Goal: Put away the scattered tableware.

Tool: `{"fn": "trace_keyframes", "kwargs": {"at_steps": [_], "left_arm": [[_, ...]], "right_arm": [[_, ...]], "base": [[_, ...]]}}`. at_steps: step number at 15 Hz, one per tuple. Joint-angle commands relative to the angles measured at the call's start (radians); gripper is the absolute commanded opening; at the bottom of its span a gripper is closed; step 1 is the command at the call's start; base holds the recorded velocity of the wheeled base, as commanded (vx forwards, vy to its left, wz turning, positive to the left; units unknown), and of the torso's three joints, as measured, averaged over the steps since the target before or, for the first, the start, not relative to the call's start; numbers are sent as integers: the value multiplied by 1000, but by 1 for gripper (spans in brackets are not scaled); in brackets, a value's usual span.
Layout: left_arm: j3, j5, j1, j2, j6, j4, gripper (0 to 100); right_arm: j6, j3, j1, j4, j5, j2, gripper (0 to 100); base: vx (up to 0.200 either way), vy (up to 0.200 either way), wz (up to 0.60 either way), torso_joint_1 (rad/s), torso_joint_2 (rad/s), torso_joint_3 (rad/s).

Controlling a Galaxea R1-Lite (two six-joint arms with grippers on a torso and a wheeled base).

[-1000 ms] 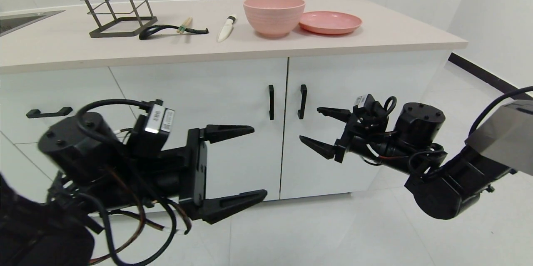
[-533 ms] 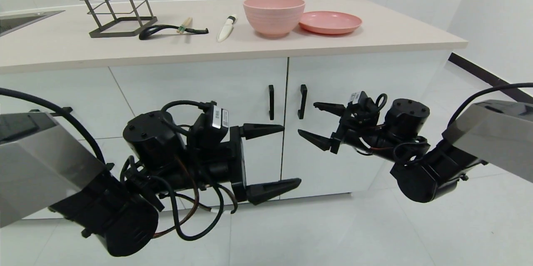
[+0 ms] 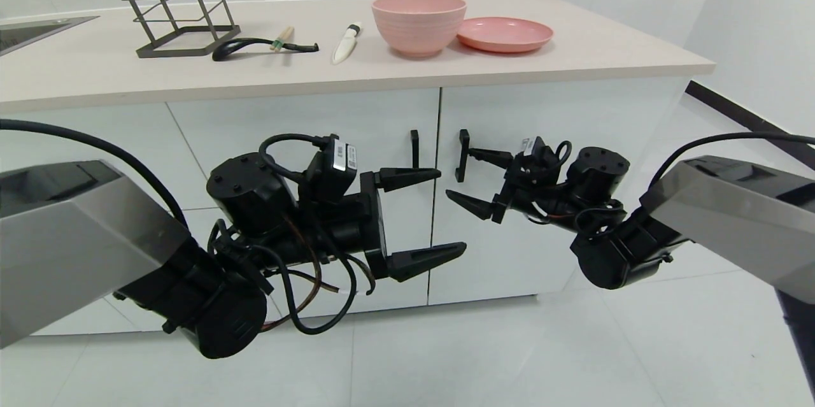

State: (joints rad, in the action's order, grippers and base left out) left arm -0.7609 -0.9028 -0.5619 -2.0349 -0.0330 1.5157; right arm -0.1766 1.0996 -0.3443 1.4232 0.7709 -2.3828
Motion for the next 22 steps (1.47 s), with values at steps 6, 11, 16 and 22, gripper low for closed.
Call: {"fn": "trace_keyframes", "kwargs": {"at_steps": [6, 11, 16, 22], "left_arm": [[-92, 35, 59, -47, 71, 47, 100], [-196, 128, 56, -116, 85, 55, 100], [-291, 243, 4, -205, 91, 55, 100], [-420, 309, -76, -277, 140, 55, 100]], "right_arm": [[-1, 49, -33, 11, 54, -42, 100], [-1, -17, -33, 13, 133, 14, 100], [-29, -389, -36, 14, 192, 261, 100], [-47, -590, -29, 11, 199, 401, 100]], "base": [[0, 0, 0, 0, 0, 0], [0, 0, 0, 0, 0, 0], [0, 0, 0, 0, 0, 0], [0, 0, 0, 0, 0, 0]]}}
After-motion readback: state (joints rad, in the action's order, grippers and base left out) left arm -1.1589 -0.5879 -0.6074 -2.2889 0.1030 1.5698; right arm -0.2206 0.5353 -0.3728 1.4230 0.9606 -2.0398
